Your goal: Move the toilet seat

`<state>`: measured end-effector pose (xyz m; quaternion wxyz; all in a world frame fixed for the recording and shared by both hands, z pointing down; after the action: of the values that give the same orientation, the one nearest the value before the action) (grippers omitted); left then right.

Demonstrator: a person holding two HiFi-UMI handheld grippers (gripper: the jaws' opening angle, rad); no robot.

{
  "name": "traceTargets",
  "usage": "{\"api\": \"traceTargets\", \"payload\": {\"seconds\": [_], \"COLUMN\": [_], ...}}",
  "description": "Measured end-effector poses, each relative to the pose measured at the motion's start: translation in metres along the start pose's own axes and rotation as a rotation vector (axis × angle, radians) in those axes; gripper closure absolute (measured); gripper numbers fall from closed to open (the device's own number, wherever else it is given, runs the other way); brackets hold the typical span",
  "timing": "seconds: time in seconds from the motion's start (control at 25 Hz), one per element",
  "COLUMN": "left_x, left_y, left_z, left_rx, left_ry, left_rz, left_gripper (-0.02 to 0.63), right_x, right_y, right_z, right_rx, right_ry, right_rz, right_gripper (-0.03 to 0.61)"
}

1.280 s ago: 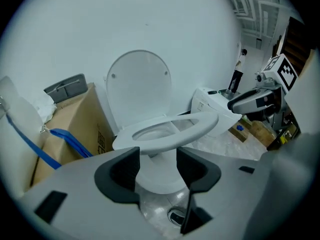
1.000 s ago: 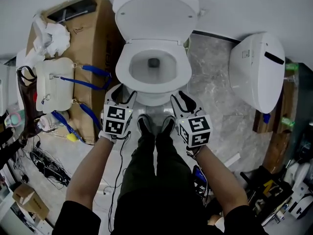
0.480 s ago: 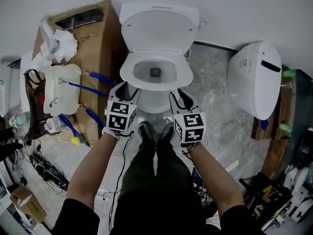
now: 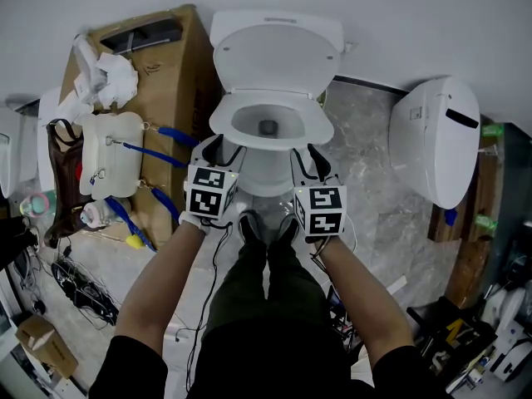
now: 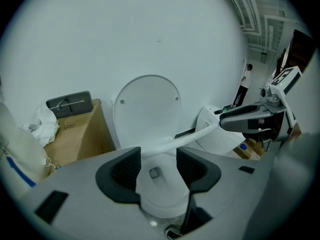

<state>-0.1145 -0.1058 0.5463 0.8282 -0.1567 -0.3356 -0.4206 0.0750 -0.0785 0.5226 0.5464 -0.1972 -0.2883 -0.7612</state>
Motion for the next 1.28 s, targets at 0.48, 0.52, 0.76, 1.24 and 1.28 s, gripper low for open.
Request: {"api": "traceTargets", "payload": {"seconds": [0.48, 0.52, 0.76, 1.24, 1.28], "left_x": [0.005, 0.006, 0.001, -0.098, -0.11], "left_y": [-0.015, -0.017, -0.027, -0.02, -0.015], "left_z": [-0.025, -0.027, -0.03, -0.019, -0.02], "left_rx": [-0.024, -0.023, -0.033, -0.244, -0.271], "left_ry": [0.03, 0.032, 0.037, 0.143, 0.158], "left_rz": [-0.002, -0.004, -0.02, 0.012, 0.025], "left_gripper": [0.393, 0.393, 0.393, 0.393, 0.393], "right_x": [0.008, 0.009, 0.015, 0.022, 0.023], "right_y": [0.001, 0.001, 0.009, 0.009, 0.009], "right_z": [-0.028, -0.031, -0.046, -0.076, -0.078], "right_rx": [-0.019, -0.022, -0.023, -0.047, -0.05], "right_ry": [0.045, 0.051, 0.078, 0.068, 0.064], "right_rz": [0.041, 0.042, 0.053, 0.122, 0.129], "right_gripper": [0.442, 0.442, 0.393, 0.383, 0.383]}}
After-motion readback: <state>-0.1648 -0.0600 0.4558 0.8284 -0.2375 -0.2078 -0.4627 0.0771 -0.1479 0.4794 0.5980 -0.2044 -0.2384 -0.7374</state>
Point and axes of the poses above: the fingertips, and each gripper's own axes: x forward along the fingers, y to its right, z out of its underside, the point moved 6 cm from there along -x, backward along the fingers, and after that the axes turned 10 degrees about x, right-handed, at the moved point
